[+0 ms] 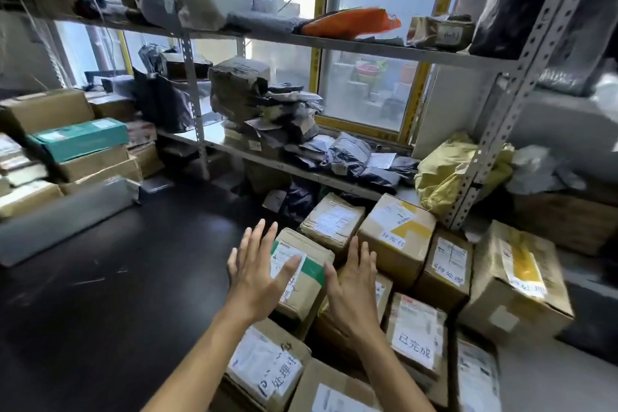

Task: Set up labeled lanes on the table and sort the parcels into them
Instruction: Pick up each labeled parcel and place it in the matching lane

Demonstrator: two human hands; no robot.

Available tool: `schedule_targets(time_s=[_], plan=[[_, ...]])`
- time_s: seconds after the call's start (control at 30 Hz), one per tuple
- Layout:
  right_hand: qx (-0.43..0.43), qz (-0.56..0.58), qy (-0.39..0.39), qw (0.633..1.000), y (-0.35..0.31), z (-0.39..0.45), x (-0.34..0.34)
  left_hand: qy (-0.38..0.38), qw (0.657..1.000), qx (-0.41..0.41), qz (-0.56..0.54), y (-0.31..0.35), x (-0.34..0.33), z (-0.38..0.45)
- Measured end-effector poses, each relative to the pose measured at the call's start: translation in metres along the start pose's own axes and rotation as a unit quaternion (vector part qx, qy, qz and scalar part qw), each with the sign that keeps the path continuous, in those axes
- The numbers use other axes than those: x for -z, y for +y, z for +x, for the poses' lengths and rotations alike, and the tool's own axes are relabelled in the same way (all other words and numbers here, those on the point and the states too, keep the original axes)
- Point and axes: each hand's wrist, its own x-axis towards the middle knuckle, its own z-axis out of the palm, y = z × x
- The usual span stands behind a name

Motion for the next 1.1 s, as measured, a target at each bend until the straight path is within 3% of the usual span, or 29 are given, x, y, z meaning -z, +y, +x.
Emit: schedule_targets(time_s=[0.27,0.47,0.6,0.73,0.83,0.97,1.1], plan=[[-0.121,0.036,0.117,0.985,0.06,0.064,0.034,-0.111,0.993,-0.031,-0.035,0.019,-0.062,0.087],[-0.199,0.174,0.179,0.948,0.109,0.113,0.073,-0.209,0.96,-0.033,-0.185,0.06,-0.12,0.142],[-0.197,0.366,0.19,0.89,0.125,0.142,0.086,-0.25,0.914,0.031,-0.317,0.092,-0.155,0.179],[-0.225,0.473,0.165,0.836,0.151,0.176,0.092,-0.275,0.892,0.099,-0.345,0.094,-0.192,0.22],[-0.235,0.475,0.118,0.84,0.163,0.196,0.09,-0.314,0.864,0.152,-0.364,0.091,-0.208,0.24],[-0.241,0.461,0.14,0.842,0.188,0.211,0.073,-0.349,0.851,0.164,-0.356,0.097,-0.213,0.247],[-0.203,0.455,0.149,0.854,0.147,0.191,0.089,-0.382,0.825,0.159,-0.384,0.102,-0.2,0.238]])
